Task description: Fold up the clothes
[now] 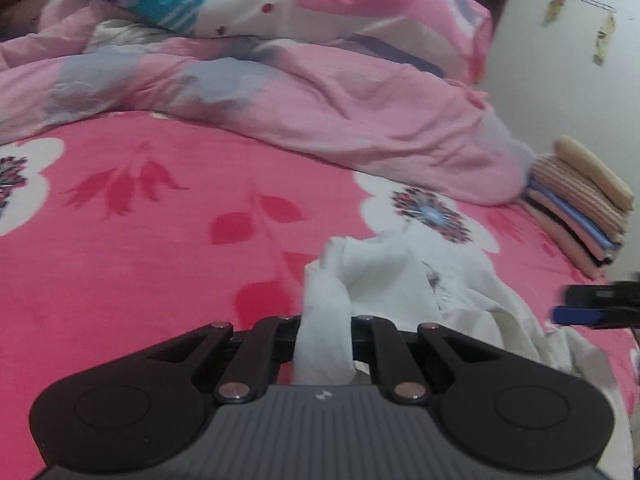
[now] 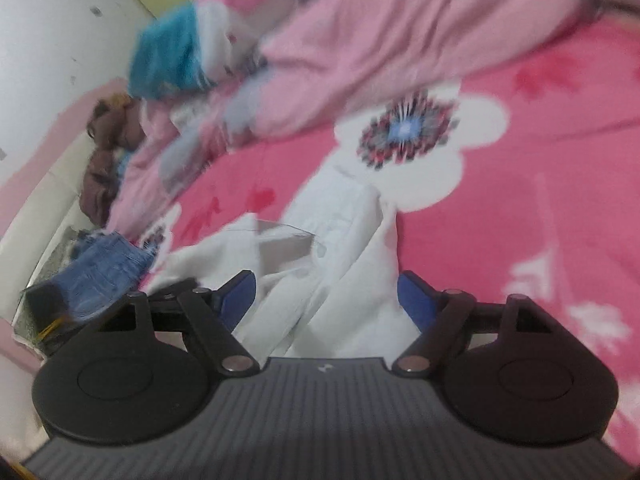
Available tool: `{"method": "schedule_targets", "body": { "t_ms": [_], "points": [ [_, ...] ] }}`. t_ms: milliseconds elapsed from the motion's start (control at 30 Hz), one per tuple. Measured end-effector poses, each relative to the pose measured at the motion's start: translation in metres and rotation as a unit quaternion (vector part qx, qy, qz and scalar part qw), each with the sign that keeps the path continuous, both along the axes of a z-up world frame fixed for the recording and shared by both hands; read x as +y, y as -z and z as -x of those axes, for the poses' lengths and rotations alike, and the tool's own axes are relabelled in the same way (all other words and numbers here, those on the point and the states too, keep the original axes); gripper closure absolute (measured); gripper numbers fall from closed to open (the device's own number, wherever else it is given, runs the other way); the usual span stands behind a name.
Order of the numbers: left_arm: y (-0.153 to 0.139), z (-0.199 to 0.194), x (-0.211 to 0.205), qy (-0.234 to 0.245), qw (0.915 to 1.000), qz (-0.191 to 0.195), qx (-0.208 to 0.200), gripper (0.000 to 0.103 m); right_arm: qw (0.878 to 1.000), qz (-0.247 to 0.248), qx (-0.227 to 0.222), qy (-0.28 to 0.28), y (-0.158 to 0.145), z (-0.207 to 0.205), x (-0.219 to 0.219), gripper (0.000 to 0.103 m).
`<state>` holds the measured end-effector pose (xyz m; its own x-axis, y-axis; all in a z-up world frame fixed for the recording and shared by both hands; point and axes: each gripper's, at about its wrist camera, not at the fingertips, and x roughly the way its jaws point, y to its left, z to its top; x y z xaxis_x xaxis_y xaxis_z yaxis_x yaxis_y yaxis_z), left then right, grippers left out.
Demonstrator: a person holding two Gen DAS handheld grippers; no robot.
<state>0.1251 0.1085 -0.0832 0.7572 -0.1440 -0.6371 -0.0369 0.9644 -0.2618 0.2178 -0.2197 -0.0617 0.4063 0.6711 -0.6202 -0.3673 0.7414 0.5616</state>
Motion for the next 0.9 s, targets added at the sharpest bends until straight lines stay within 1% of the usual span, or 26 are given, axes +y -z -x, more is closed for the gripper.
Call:
{"method": "schedule_targets", "body": {
  "t_ms": [33,100,133,167,200,233,367,533,633,700,800,867,900],
  "points": [
    [0.001,0.0,0.001,-0.001,1.0,-0.003,0.001,0.095,1.0,0.003,0.019,-0.005,0.011,-0.011,0.006,0.025],
    [0.002,-0.002,0.0,-0.002,0.9999,-0.011,0.002,0.095,0.998,0.01,0.058,-0.015,0.032,-0.033,0.018,0.043],
    [0.003,-0.003,-0.001,-0.002,0.9999,-0.015,0.002,0.096,0.998,0.014,0.06,-0.023,0.036,-0.037,0.022,0.066],
    [0.003,-0.005,-0.001,-0.002,0.9998,-0.021,0.001,0.096,0.998,0.018,0.055,-0.031,0.037,-0.038,0.026,0.098],
    [0.002,-0.006,-0.002,-0.002,0.9996,-0.027,-0.002,0.097,0.998,0.016,0.05,-0.033,0.035,-0.038,0.023,0.101],
    [0.001,-0.012,-0.002,-0.002,0.9995,-0.032,-0.006,0.097,0.998,0.011,0.047,-0.032,0.032,-0.038,0.019,0.101],
    [-0.004,-0.046,-0.004,-0.003,0.9984,-0.05,-0.025,0.098,0.999,0.025,-0.02,0.002,0.006,-0.048,-0.005,0.102],
    [-0.009,-0.094,-0.01,-0.001,0.9963,-0.071,-0.049,0.098,0.993,0.058,-0.093,0.039,-0.02,-0.091,-0.022,0.102],
    [-0.015,-0.128,-0.018,-0.003,0.9937,-0.085,-0.073,0.098,0.988,0.066,-0.13,0.058,-0.033,-0.124,-0.027,0.102],
    [-0.021,-0.15,-0.022,-0.005,0.9917,-0.088,-0.094,0.098,0.985,0.062,-0.148,0.07,-0.038,-0.146,-0.031,0.102],
    [-0.024,-0.176,-0.032,-0.004,0.9871,-0.103,-0.122,0.098,0.979,0.057,-0.174,0.086,-0.04,-0.175,-0.034,0.102],
    [-0.018,-0.191,-0.04,-0.002,0.9851,-0.12,-0.123,0.097,0.978,0.057,-0.177,0.095,-0.03,-0.193,-0.033,0.102],
    [-0.011,-0.199,-0.042,-0.001,0.9859,-0.126,-0.11,0.097,0.978,0.057,-0.172,0.1,-0.023,-0.2,-0.033,0.102]
  ]
}}
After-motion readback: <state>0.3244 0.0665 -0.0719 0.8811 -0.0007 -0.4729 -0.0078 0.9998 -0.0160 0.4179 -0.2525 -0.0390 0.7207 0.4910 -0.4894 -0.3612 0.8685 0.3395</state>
